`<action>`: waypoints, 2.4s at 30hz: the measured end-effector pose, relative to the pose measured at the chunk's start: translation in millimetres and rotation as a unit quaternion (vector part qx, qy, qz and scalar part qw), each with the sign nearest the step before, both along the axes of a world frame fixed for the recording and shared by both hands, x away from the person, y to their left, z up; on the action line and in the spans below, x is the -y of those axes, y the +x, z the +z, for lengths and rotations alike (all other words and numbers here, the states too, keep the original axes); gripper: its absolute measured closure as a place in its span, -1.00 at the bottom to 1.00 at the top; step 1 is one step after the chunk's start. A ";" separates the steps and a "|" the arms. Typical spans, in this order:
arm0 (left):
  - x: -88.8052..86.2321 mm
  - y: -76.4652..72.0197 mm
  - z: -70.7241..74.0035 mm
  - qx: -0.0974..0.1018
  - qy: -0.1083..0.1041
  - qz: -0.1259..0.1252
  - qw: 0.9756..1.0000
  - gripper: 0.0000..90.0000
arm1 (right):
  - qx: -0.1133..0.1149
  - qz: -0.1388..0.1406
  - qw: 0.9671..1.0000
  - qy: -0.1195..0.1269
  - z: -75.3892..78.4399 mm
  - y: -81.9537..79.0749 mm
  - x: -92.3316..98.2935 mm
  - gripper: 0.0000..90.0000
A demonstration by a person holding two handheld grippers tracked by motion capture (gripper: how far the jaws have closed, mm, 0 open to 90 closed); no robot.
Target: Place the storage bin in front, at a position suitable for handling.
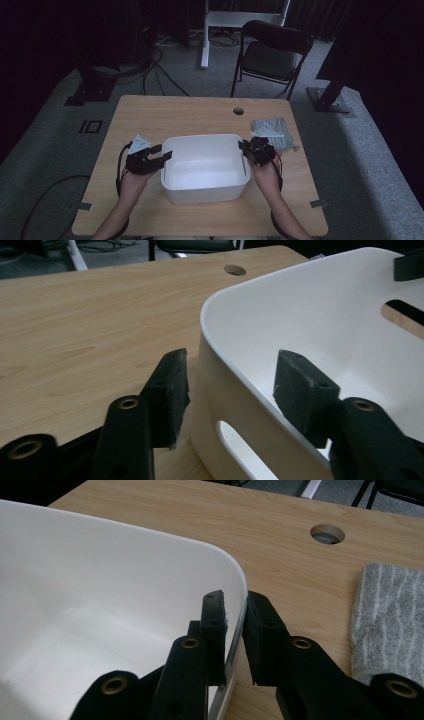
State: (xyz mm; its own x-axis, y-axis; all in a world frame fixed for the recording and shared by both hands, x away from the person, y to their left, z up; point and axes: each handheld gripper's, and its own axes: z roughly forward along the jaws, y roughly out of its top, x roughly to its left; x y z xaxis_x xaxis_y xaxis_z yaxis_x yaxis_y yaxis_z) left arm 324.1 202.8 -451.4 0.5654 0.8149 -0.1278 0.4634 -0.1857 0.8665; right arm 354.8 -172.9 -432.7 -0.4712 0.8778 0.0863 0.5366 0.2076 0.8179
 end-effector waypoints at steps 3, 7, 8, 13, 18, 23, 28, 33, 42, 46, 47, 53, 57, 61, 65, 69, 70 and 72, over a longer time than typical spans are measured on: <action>-0.9 0.1 -1.8 0.001 -0.009 -0.002 1.000 -0.02 | 0.000 -0.001 1.000 -0.005 0.7 2.6 -1.2 0.80; -3.6 2.1 -3.0 0.001 -0.014 -0.002 1.000 -0.14 | -0.003 0.002 1.000 -0.010 1.9 6.8 -2.9 0.84; -3.7 1.8 -3.0 0.003 -0.013 -0.003 1.000 -0.14 | -0.003 0.004 1.000 -0.015 2.2 7.4 -3.8 0.84; -5.4 1.3 -1.9 0.014 -0.007 -0.001 1.000 -0.14 | -0.005 0.018 1.000 -0.009 2.3 10.8 -5.6 0.86; -8.5 1.1 -1.4 0.018 -0.005 -0.008 1.000 -0.12 | -0.001 0.036 0.999 -0.023 3.3 13.1 -10.1 0.86; -10.6 0.3 -4.0 0.015 -0.006 -0.009 1.000 0.00 | -0.001 0.067 0.998 -0.003 2.4 18.2 -8.0 0.86; -9.9 1.2 -2.6 0.019 -0.002 -0.020 1.000 0.23 | -0.005 0.070 0.997 -0.006 3.4 18.6 -10.3 0.87; -6.4 0.1 -1.6 0.013 0.001 -0.027 1.000 0.43 | -0.008 0.065 0.998 -0.007 3.8 19.2 -11.7 0.87; -10.6 -7.8 2.1 -0.001 0.003 -0.017 1.000 0.33 | -0.008 0.059 0.998 -0.005 4.0 17.0 -11.9 0.89; -7.6 -12.0 4.0 -0.008 0.015 -0.008 1.000 0.27 | -0.008 0.052 0.999 -0.008 4.2 16.2 -13.7 0.89; -7.7 -12.3 3.9 -0.010 0.013 -0.006 1.000 0.27 | -0.008 0.052 0.999 -0.008 4.2 16.1 -13.6 0.89; -1.0 -14.9 5.0 0.000 0.027 -0.003 1.000 0.58 | -0.008 0.050 0.999 -0.003 3.8 13.3 -12.7 0.89; -0.1 -14.6 5.8 0.011 0.036 0.005 0.999 0.72 | -0.009 0.047 0.999 0.000 3.6 9.8 -12.5 0.89; -1.4 -13.0 6.3 0.014 0.043 0.005 0.999 0.76 | -0.010 0.041 0.999 0.001 3.6 6.8 -14.2 0.89; -13.1 -13.3 5.5 0.011 0.036 0.008 0.999 0.78 | -0.006 0.043 0.999 -0.001 4.0 0.7 -22.0 0.88; -23.2 -14.4 6.1 0.007 0.034 0.004 0.999 0.78 | -0.003 0.043 0.999 0.001 3.2 -3.6 -32.8 0.87; -23.2 -14.4 6.2 0.008 0.036 0.005 0.999 0.78 | -0.006 0.044 0.999 0.004 2.8 -2.6 -33.8 0.87; -22.5 -13.6 5.7 0.008 0.030 0.008 0.999 0.78 | -0.009 0.039 0.999 0.008 1.9 -0.7 -34.9 0.87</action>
